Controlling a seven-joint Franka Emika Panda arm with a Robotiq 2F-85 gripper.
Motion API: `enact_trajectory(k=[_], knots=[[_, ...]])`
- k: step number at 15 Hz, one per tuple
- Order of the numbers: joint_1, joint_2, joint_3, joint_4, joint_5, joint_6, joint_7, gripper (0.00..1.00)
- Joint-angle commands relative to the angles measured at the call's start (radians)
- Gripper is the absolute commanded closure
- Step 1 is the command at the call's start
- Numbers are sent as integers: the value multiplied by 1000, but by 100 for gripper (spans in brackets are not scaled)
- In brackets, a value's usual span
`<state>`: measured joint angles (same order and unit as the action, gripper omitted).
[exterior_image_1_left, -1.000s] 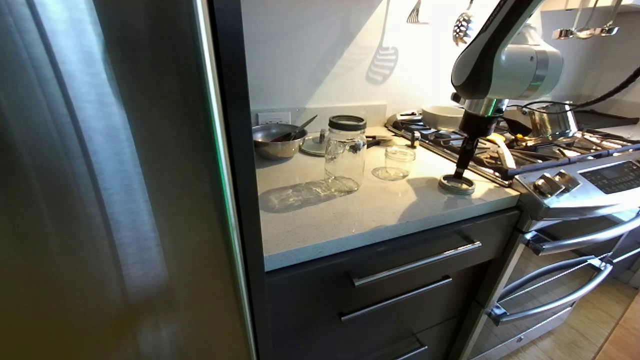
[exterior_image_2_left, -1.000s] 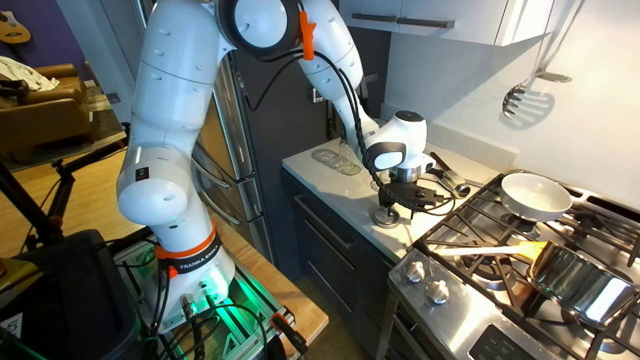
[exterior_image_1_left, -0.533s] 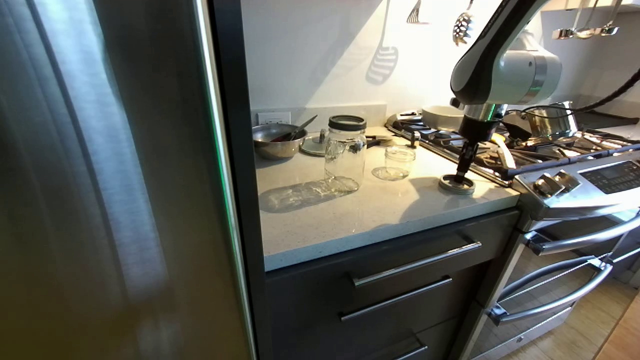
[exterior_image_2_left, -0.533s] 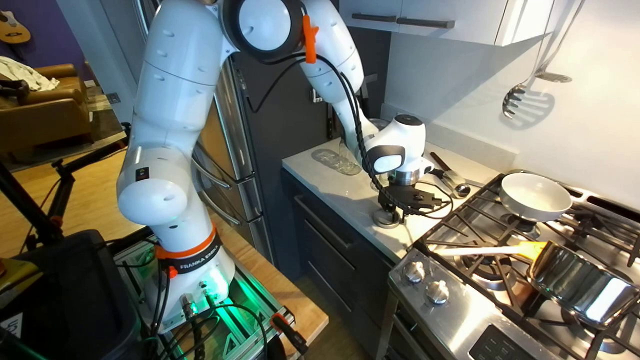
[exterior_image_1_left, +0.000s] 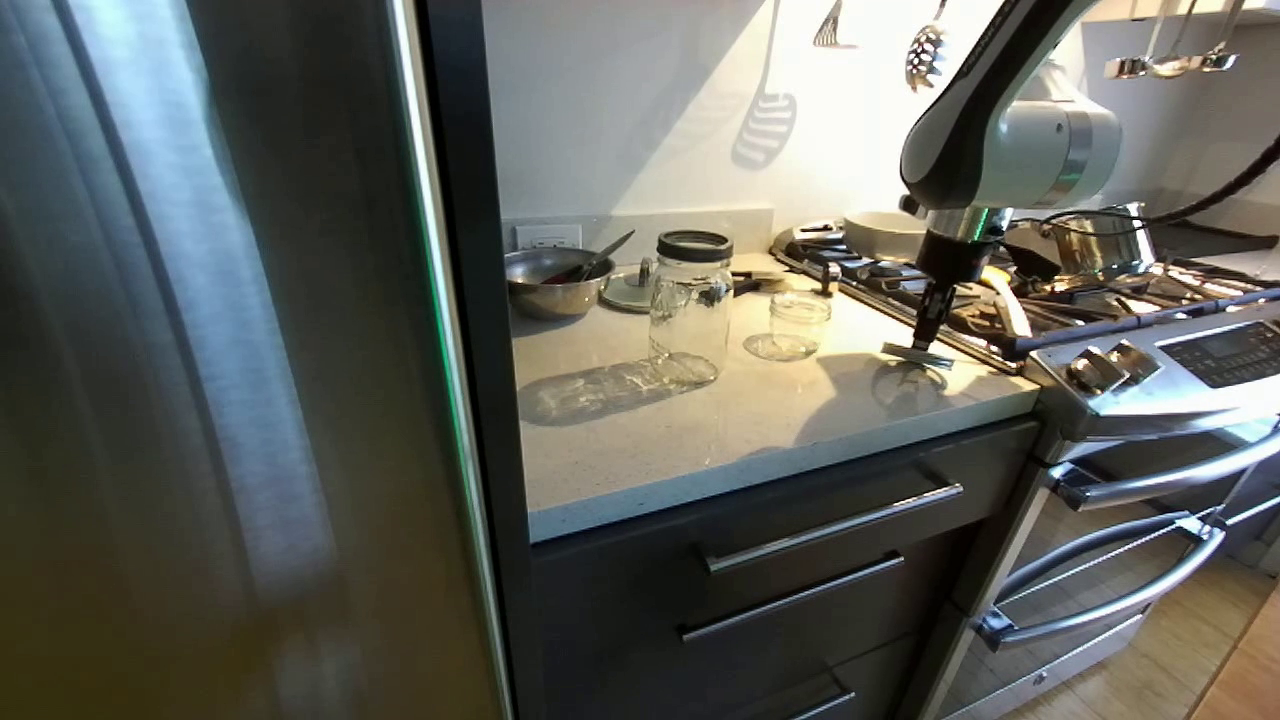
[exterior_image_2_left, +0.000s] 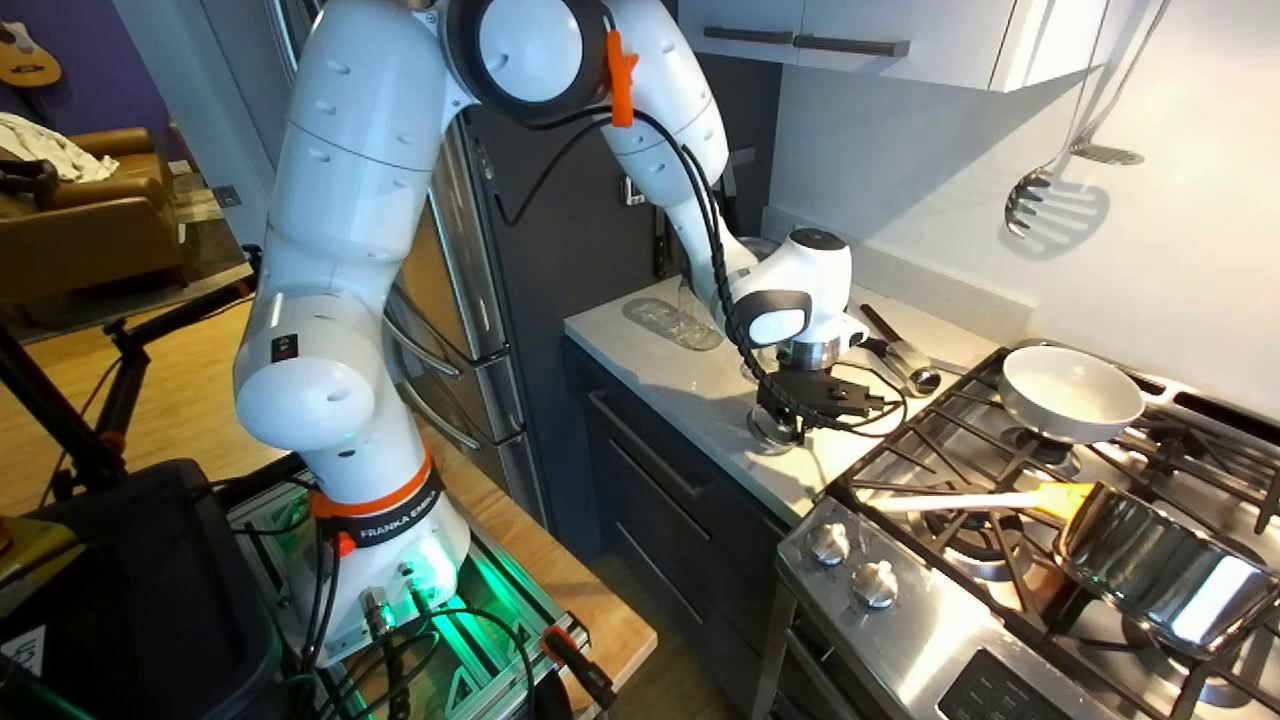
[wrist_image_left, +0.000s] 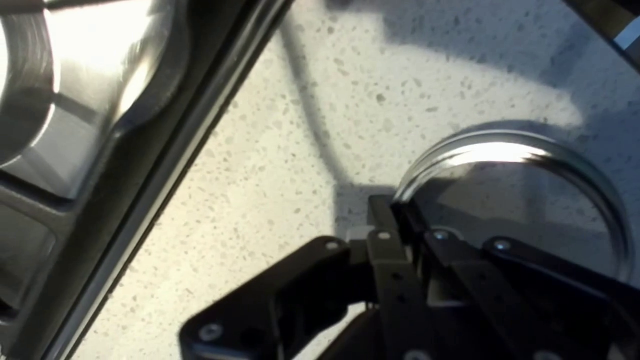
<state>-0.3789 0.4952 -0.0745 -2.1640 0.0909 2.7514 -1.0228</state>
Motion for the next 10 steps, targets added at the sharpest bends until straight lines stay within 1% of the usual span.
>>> enact_trajectory(k=[1,3,5,7,10], knots=[[-8,-10,4,9,-31,3,31,98],[0,-29,-2,11,-43,3,36,98],[22,-57,-22,8,-79,1,58,98],[52,-96,-49,-2,-132,-6,102,98],[110,-143,-95,-4,-234,-13,199,98]])
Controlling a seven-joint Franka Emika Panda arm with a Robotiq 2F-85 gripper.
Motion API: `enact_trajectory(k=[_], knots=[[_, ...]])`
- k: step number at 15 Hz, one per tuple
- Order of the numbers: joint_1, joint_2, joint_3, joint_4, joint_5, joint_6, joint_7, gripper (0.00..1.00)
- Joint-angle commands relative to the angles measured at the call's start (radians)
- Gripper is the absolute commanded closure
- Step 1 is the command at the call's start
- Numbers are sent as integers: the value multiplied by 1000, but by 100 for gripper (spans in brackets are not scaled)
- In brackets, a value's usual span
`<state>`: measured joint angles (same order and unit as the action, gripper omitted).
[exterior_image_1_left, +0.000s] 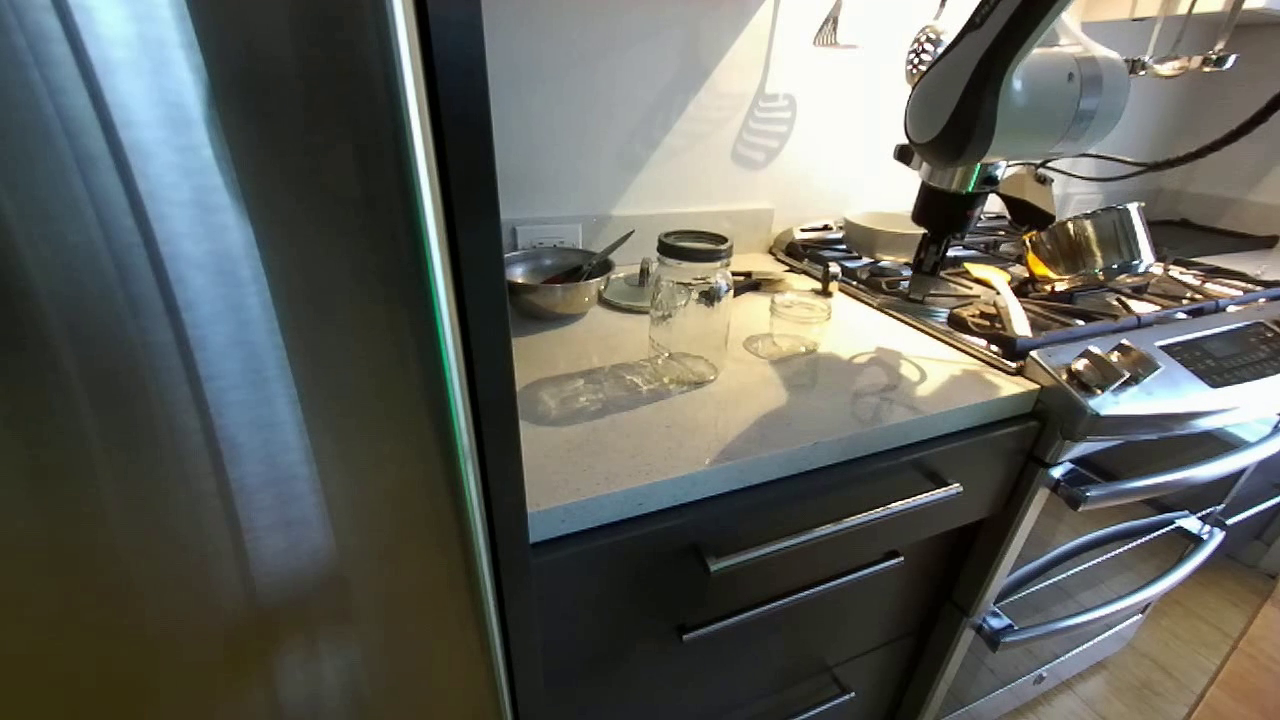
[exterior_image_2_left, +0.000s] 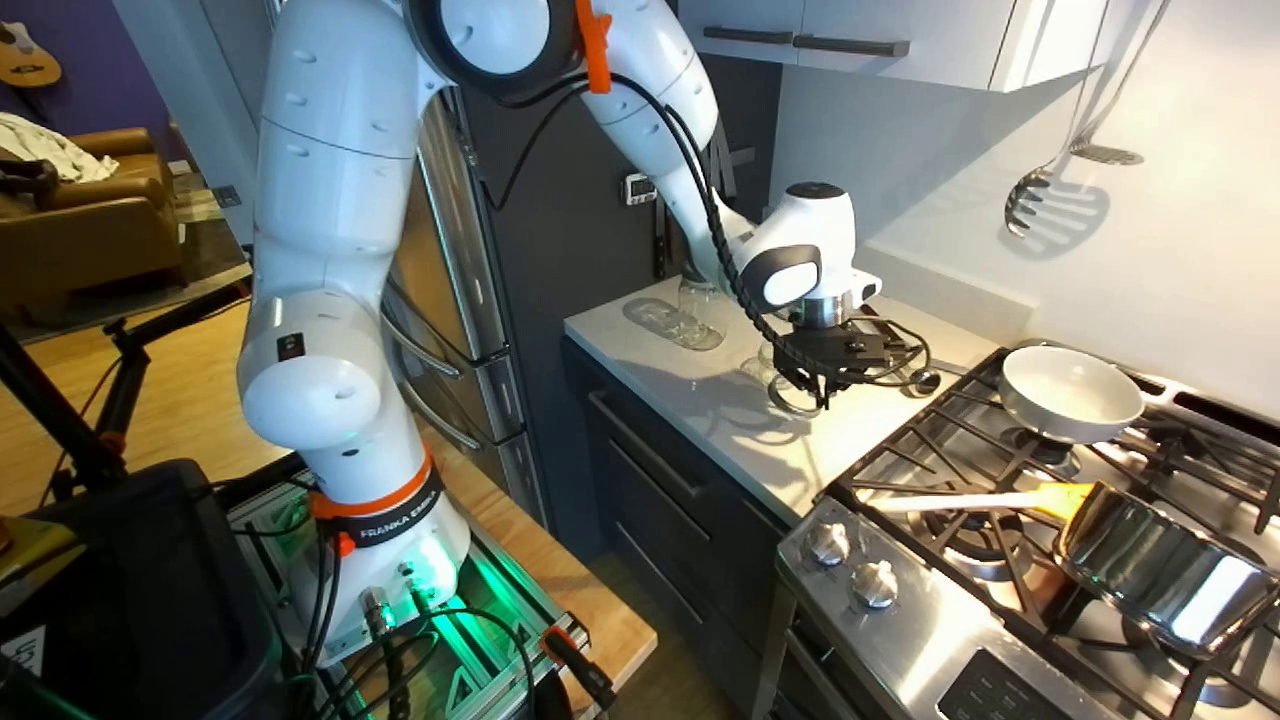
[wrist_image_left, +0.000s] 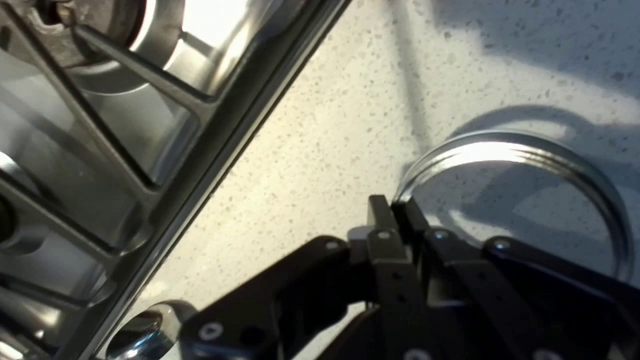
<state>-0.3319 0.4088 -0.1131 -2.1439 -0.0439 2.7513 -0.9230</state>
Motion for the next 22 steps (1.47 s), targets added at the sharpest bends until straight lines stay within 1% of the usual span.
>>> enact_trajectory(k=[1,3,10,13,16,17,18,20,22], knots=[[81,-63,-67,-21,-131,-6,139,98],[119,-79,-89,-18,-202,4,226,98],[194,-66,-105,-4,-396,13,477,98],[231,-55,-121,10,-489,5,572,98],[257,-46,-122,15,-546,2,638,98],[272,-41,-131,17,-569,-2,680,98],[230,-64,-92,4,-517,-4,610,93],[244,-58,-96,5,-537,-4,646,93],[247,-54,-98,8,-539,-4,649,93]])
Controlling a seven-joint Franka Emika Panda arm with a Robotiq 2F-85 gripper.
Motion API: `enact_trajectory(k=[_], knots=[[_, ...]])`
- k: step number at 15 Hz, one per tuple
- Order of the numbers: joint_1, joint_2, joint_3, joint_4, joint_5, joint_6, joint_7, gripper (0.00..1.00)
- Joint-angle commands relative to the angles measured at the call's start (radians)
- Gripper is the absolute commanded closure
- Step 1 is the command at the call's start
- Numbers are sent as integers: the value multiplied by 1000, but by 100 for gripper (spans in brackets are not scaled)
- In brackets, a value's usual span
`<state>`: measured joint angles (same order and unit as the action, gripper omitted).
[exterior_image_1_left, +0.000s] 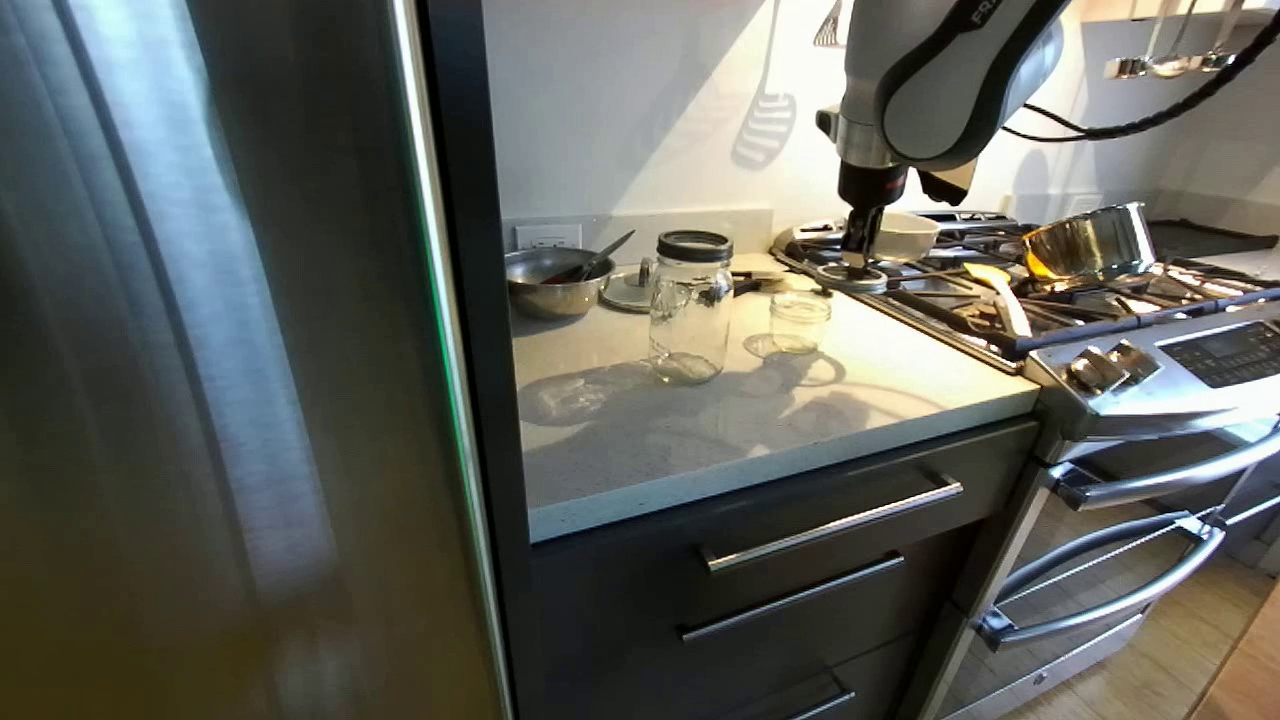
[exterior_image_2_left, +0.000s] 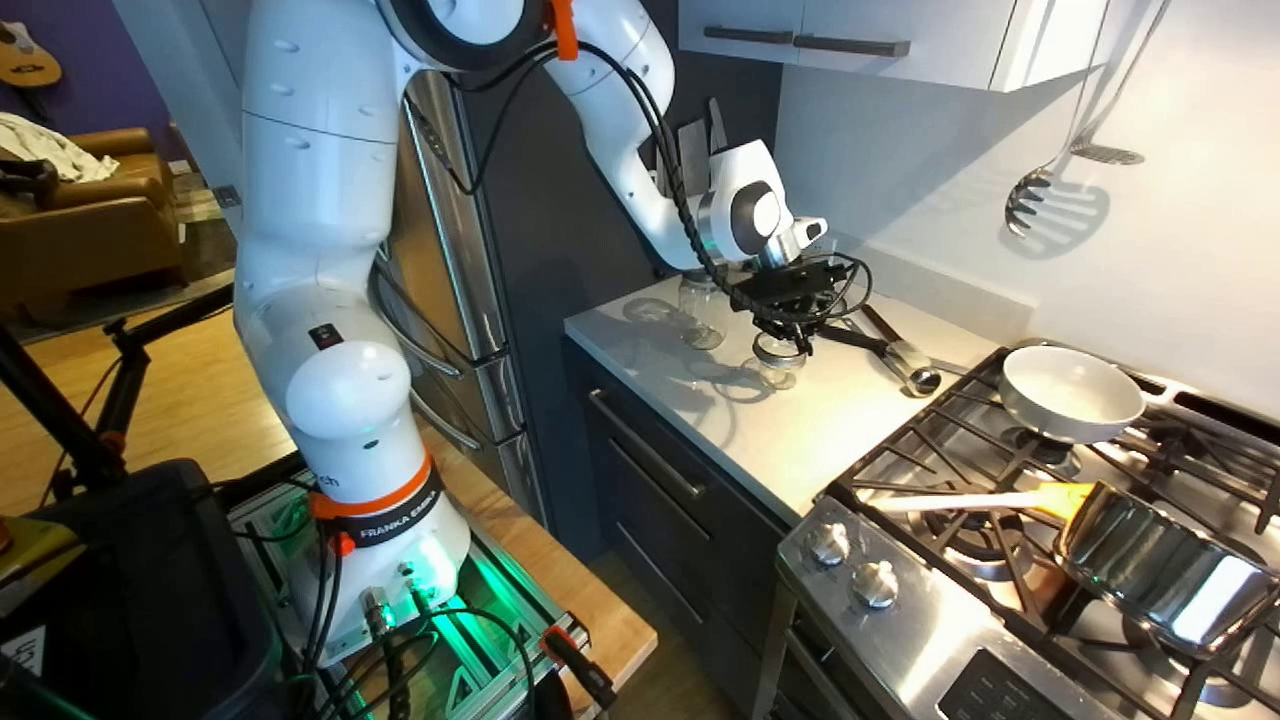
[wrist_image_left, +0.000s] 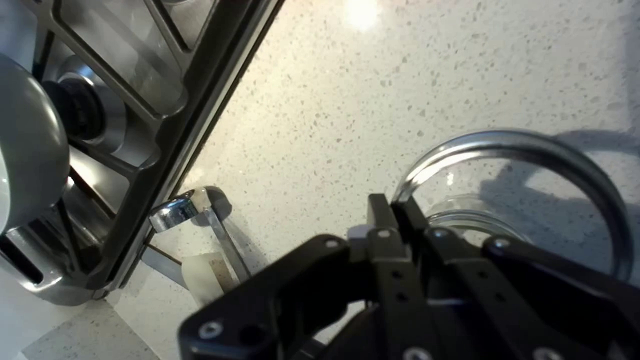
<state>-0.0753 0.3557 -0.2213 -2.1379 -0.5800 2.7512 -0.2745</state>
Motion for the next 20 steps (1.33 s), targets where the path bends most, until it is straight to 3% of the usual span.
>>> enact_trajectory(k=[1,4,5,10,20], knots=[[-10,0,8,3,-4,-4,1,93],[-10,1,7,6,-4,-4,1,93],[-3,12,4,10,-13,7,13,98],[35,45,-14,31,-70,38,53,98],[69,112,-59,77,-231,101,242,98]])
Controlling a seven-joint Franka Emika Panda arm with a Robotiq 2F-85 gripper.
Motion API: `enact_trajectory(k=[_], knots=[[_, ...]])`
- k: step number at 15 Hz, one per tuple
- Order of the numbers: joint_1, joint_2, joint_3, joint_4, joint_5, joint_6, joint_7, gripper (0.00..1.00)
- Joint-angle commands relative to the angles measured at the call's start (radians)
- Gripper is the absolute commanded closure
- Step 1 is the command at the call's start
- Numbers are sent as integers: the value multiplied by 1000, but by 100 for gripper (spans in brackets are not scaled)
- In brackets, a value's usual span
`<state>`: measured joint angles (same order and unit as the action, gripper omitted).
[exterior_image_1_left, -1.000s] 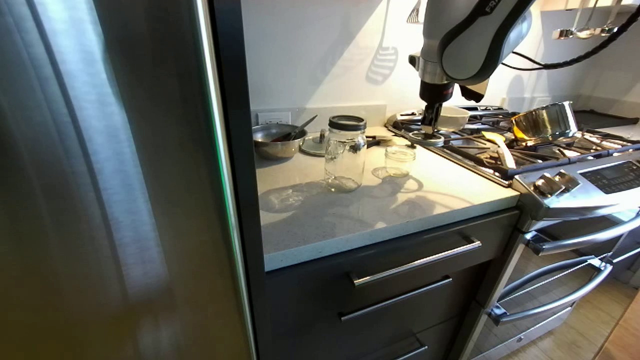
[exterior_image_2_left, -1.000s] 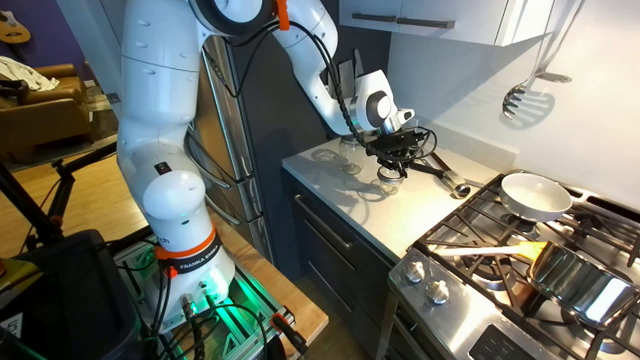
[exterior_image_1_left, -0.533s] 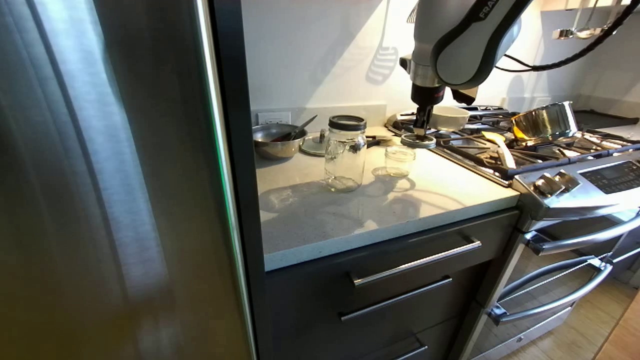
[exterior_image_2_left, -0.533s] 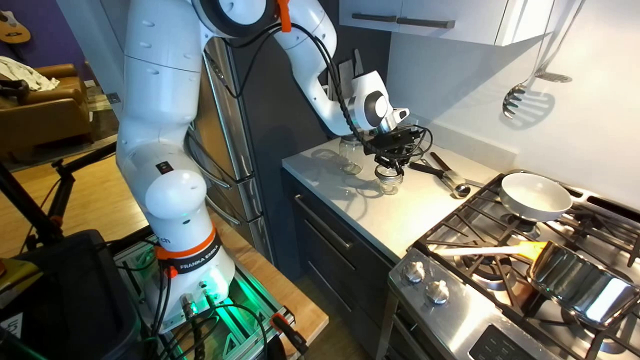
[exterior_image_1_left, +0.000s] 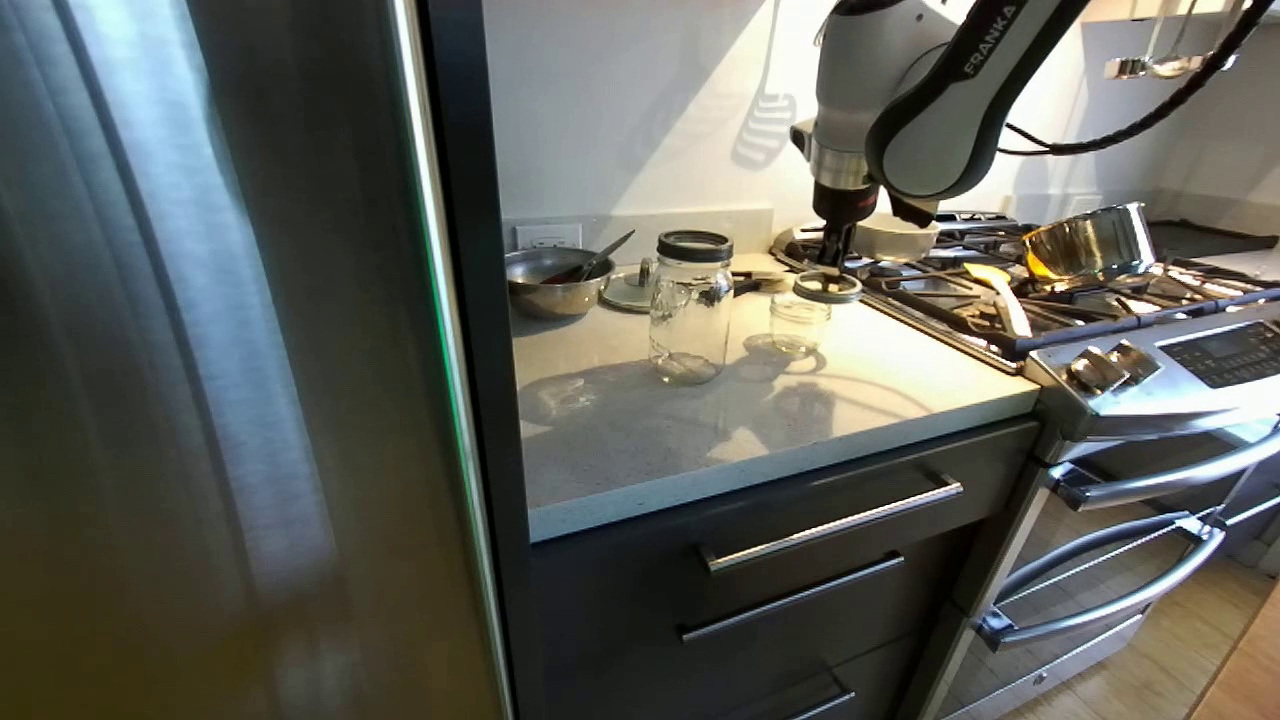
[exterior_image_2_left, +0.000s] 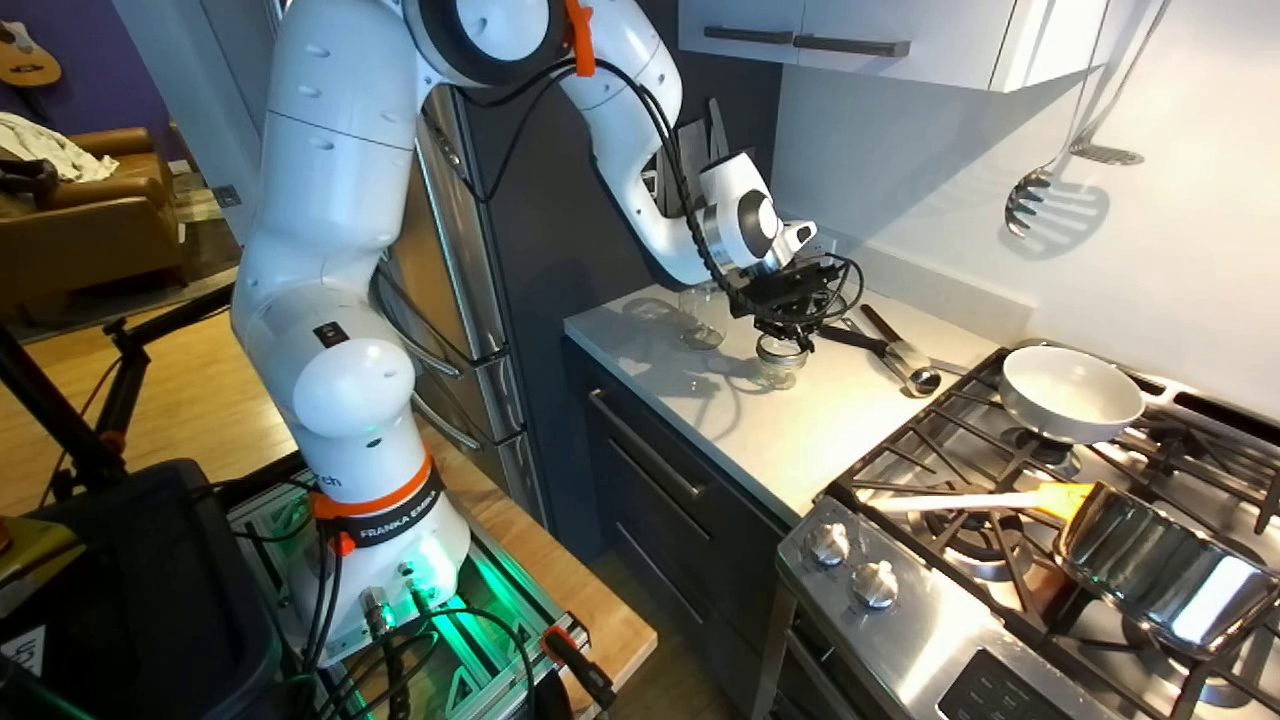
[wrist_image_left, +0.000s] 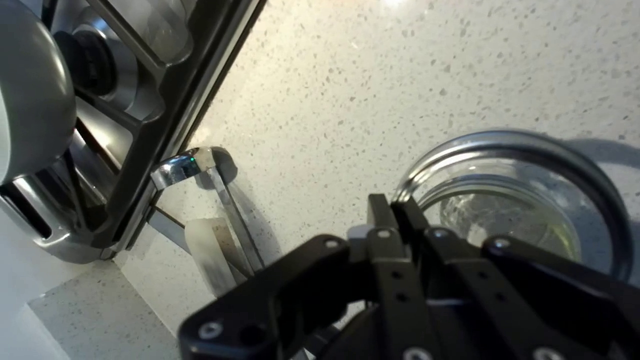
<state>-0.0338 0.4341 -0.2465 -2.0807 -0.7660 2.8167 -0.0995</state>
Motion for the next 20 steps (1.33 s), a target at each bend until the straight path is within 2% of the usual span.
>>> enact_trajectory(k=[1,6,20], knots=[[28,40,-33,23,-50,40,82,98],[41,66,-41,38,-54,55,124,98],[39,104,-30,75,-38,45,122,98]])
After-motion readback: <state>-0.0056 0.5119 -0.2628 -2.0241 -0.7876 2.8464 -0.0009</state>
